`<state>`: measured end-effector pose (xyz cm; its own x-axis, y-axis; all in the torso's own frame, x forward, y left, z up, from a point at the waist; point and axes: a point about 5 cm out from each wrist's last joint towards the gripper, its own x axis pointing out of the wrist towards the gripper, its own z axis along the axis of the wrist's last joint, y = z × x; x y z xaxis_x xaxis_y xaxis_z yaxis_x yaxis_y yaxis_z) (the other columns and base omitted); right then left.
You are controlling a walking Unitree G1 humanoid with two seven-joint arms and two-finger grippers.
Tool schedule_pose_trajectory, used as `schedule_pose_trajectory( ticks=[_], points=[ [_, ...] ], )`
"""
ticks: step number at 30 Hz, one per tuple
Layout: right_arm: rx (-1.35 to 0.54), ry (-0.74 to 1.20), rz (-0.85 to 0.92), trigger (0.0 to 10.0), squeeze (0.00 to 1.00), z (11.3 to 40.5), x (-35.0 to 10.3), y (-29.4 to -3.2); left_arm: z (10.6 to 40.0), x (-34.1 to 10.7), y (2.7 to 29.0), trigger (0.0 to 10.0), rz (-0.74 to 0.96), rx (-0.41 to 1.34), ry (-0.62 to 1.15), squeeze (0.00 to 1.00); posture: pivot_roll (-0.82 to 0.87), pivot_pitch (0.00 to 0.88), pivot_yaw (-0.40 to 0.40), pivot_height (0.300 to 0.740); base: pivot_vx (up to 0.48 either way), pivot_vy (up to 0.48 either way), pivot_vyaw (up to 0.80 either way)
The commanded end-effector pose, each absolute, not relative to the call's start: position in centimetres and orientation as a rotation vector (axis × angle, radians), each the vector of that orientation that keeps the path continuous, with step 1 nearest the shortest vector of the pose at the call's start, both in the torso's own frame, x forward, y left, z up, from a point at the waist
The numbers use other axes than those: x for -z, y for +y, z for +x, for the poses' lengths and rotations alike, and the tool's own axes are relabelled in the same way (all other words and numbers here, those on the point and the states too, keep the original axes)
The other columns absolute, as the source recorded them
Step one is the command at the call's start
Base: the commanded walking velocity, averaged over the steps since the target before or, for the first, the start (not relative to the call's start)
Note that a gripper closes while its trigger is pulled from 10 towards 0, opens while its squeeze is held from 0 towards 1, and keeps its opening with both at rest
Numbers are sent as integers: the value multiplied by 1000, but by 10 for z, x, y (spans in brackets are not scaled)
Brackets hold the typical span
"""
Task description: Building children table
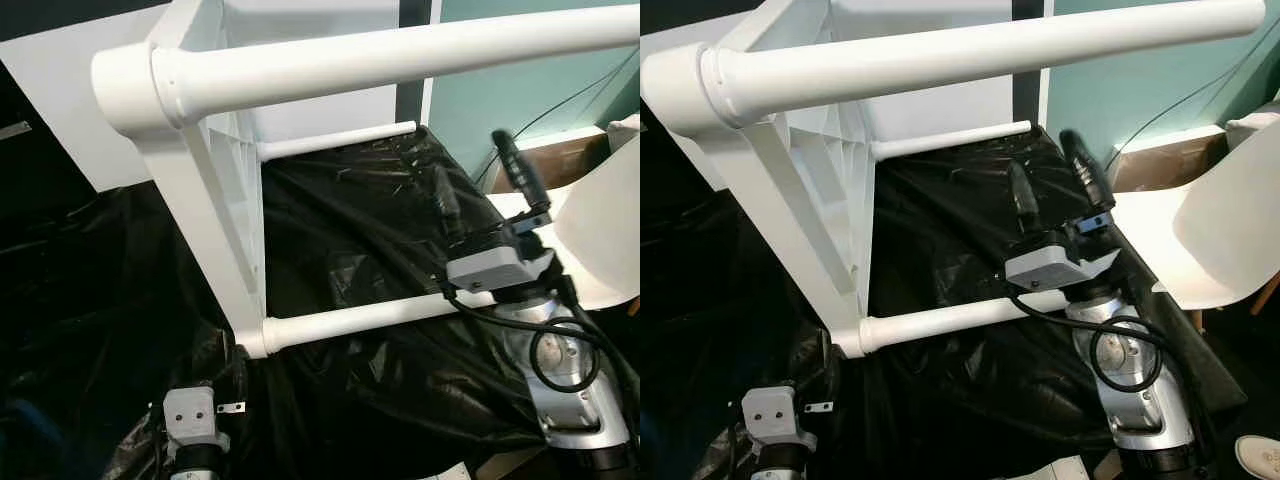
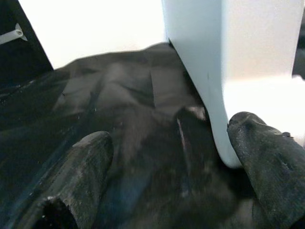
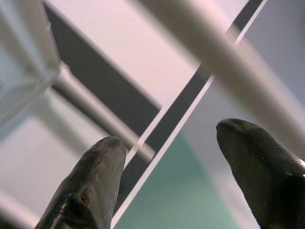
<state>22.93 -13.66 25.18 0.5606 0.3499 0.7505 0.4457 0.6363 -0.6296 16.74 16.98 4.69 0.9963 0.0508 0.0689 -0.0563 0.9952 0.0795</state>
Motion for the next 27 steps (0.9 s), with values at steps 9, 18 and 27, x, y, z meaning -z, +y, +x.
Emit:
schedule_pose_trajectory(
  ticks=[9, 18, 27],
  points=[
    [171, -1201, -975, 10000, 0, 221, -287, -134, 160, -29, 176, 10000, 119, -66, 13, 0, -89, 0, 109, 740, 0, 0, 0],
    [182, -1139, -1013, 10000, 529, 237, -302, -136, 160, -28, 174, 10000, 129, -49, 4, 0, -89, 0, 109, 740, 0, 0, 0],
    [64, -1090, -1023, 10000, 306, 253, -307, -119, 160, -25, 173, 10000, 135, -39, 8, 0, -80, 0, 104, 740, 0, 0, 0]
  ],
)
